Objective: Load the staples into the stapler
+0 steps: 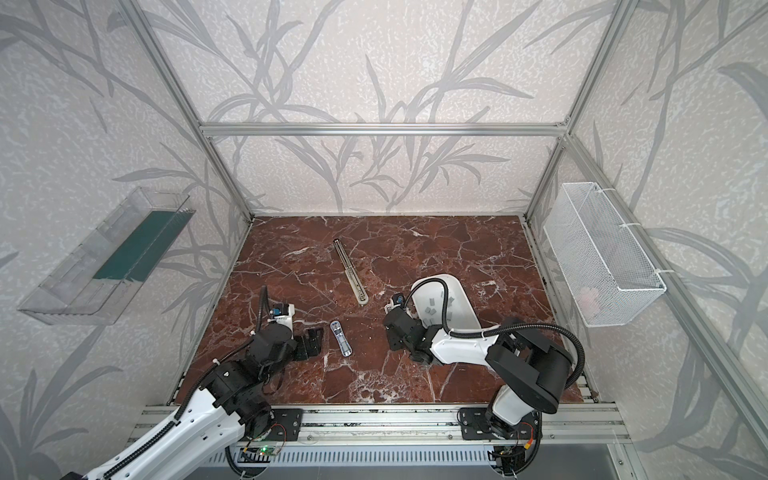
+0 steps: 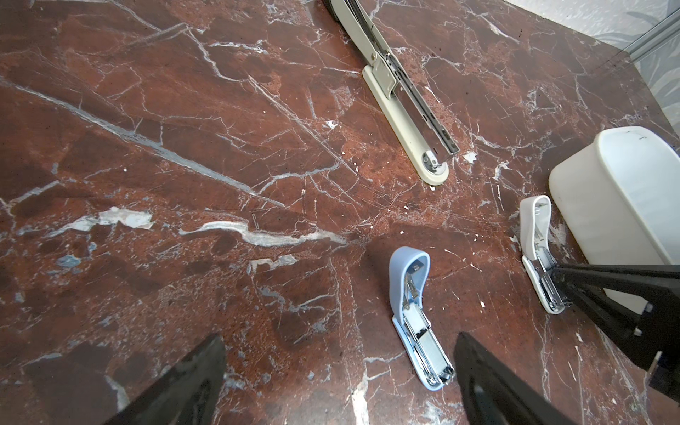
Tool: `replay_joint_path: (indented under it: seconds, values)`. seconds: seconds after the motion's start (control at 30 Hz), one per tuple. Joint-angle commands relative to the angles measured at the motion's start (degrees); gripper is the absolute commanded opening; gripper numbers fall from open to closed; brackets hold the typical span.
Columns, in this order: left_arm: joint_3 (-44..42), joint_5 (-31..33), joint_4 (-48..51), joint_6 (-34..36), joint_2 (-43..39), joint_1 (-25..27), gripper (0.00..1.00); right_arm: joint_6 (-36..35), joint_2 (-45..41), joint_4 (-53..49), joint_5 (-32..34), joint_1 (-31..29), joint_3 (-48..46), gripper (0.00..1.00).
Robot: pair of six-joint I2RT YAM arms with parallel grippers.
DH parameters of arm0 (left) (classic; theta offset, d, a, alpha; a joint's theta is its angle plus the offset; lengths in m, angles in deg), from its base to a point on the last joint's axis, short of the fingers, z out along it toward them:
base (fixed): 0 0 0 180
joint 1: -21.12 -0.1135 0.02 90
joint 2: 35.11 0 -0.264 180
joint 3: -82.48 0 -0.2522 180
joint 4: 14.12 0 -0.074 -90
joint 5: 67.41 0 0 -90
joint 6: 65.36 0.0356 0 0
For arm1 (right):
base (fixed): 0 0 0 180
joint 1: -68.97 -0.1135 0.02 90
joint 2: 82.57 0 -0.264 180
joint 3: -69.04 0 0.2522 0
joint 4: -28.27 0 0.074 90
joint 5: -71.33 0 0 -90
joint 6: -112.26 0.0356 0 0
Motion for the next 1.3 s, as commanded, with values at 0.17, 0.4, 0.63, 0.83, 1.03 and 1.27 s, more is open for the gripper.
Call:
replay_joint_path:
  seconds: [0.17,0.4,0.63,0.83,1.03,1.27]
  values:
    - [-0.57,0.1,-0.48,-0.08,-0.68,-0.3,0.97,-1.31,-7.92,-5.34,2.76,-0.38,0.21,0.22]
    - [-0.46,0.59,-0.22,-0.15,-1.18,-0.27,0.97,-1.45,-15.19,-11.23,5.76,-0.39,0.84,0.32]
    - [-0.13,2.72,1.14,-1.76,-2.11,-0.29,0.97,-1.42,-26.1,-19.67,15.33,0.27,1.5,0.4]
    - [4.65,5.02,-2.69,-2.39,3.11,-0.26,0.97,-0.26,-28.05,-24.26,15.22,6.6,1.21,0.41]
    - [9.68,11.59,-20.85,10.51,15.29,-0.4,0.99,0.52,-25.16,-18.16,10.04,17.59,0.68,0.39]
    - [18.63,8.78,-24.25,18.5,25.74,-1.98,0.99,0.98,-20.55,-19.55,12.06,19.37,5.42,0.39]
